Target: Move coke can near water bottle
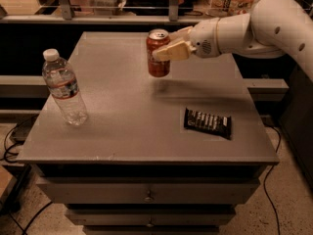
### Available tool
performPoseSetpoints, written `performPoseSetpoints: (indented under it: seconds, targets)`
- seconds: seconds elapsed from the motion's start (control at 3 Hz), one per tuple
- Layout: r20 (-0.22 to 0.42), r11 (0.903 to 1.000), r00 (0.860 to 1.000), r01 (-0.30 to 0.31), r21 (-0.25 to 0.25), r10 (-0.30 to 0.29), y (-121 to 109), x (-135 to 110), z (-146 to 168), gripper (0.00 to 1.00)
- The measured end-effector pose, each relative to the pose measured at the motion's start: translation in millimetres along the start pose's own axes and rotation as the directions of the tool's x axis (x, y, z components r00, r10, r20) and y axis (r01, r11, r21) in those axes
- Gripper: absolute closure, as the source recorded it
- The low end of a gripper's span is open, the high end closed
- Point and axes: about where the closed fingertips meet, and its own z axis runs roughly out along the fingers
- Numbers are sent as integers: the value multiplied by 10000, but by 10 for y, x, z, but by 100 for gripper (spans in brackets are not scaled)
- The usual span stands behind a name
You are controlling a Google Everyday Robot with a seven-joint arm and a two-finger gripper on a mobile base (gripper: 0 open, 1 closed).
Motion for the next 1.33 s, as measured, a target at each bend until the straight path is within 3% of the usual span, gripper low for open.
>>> performPoseSetpoints:
  seconds: [0.33,0.67,1.0,1.33]
  targets:
    - [402,9849,9991,-72,-1732,144,699,-70,225,100]
    - [606,9655,9981,27,-2605,136,1079,-129,328,100]
    - [859,9471,9962,440,-3178,-175,1371,-192,439,100]
    - [1112,9356,9889,1299,-3284,-983,1533,-151,571,77]
